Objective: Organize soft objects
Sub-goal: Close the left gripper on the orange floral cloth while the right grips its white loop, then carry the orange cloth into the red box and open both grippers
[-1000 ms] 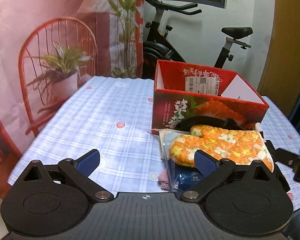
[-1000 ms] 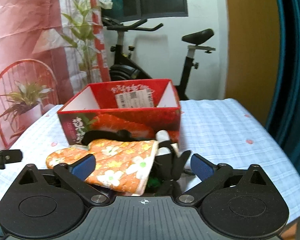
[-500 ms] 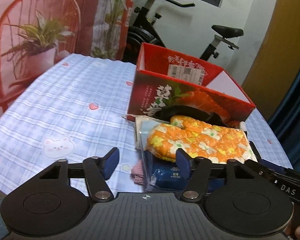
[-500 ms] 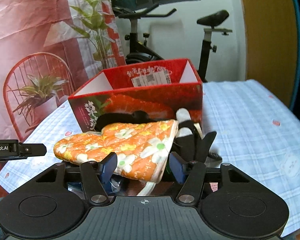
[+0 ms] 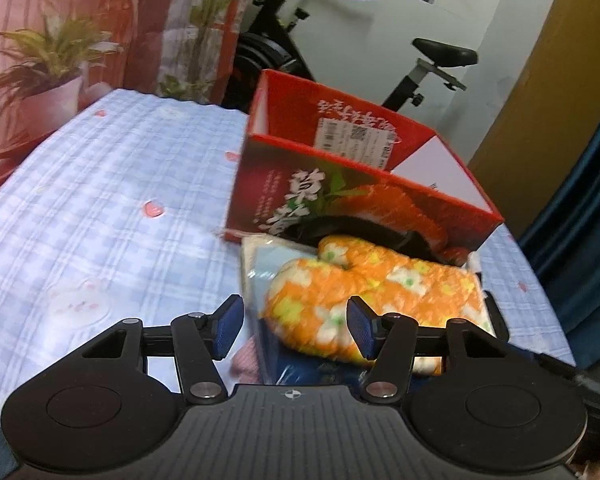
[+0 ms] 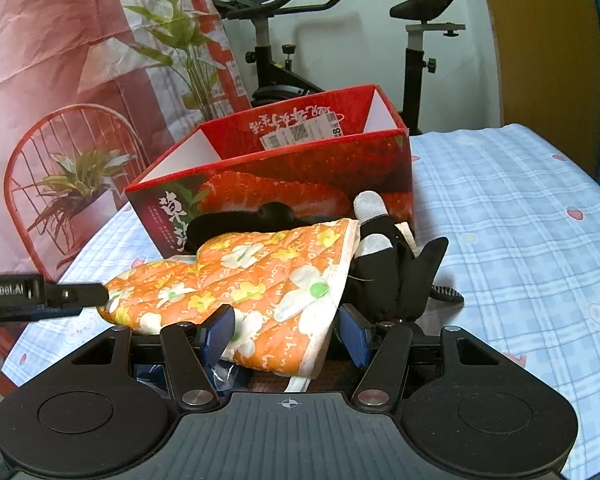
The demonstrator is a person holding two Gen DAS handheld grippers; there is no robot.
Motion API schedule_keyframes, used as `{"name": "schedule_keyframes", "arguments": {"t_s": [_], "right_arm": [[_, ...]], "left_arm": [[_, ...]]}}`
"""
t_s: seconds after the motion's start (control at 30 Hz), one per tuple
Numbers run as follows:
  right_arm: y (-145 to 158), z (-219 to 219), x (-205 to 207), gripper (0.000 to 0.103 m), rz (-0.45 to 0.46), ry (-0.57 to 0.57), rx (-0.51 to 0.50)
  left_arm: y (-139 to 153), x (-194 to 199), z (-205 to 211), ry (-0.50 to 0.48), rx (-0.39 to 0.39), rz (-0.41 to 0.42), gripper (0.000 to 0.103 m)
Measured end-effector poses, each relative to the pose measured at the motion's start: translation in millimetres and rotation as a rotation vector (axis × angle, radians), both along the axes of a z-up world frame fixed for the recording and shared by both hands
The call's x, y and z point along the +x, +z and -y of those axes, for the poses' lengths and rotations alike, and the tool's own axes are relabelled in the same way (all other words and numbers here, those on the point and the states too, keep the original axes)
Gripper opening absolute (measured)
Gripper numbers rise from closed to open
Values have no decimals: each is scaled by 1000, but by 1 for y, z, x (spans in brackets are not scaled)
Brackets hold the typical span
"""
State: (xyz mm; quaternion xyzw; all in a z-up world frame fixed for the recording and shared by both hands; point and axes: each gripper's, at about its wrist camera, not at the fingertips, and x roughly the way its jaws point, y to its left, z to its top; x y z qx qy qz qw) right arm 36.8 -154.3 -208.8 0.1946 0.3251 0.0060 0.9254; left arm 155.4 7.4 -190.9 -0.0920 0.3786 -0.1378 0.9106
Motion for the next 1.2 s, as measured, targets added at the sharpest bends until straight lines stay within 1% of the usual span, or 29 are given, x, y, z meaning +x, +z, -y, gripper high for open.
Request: {"name": "schedule_keyframes", "arguments": {"t_s": [0.1,0.2,0.27,0.37,0.4,0.43,0.47,0.5,0.53,0.57,0.6,0.73,0.87,1.07,1.2], "right_arm": [[-2,1,6,53,-14,6,10],[-4,3,10,52,-22,13,10],[-5,3,12,52,-32,19,15],[-6,4,17,52,-42,26,18],[-6,4,18,50,-42,30,17],[-5,4,18,43,-40,35,17],[-3,4,19,39,-36,38,14],[-1,3,19,31,-31,38,5],[2,2,19,21,-22,39,-10],[5,2,18,16,-11,42,-20],[8,2,18,8,0,48,-25],[27,1,17,7,69,87,-43],[53,2,17,7,146,117,-55],[93,3,27,6,247,162,-96],[117,6,40,6,287,189,-116]], "left_arm": [[-6,14,8,-25,18,-18,59],[-14,23,14,-58,2,-57,58],[-17,25,19,-68,21,-60,57],[-18,26,20,-72,46,-50,40],[-18,27,19,-62,51,-50,32],[-16,25,17,-55,46,-50,26],[-15,25,14,-50,32,-48,23],[-13,25,11,-48,19,-45,22],[-11,24,9,-48,6,-37,19],[-8,22,8,-49,2,-28,18],[-5,21,8,-48,2,-16,17],[13,15,6,-43,1,44,15],[36,11,2,-30,-2,132,15],[76,10,1,-25,-7,264,15],[94,20,4,-22,-2,319,15]]}}
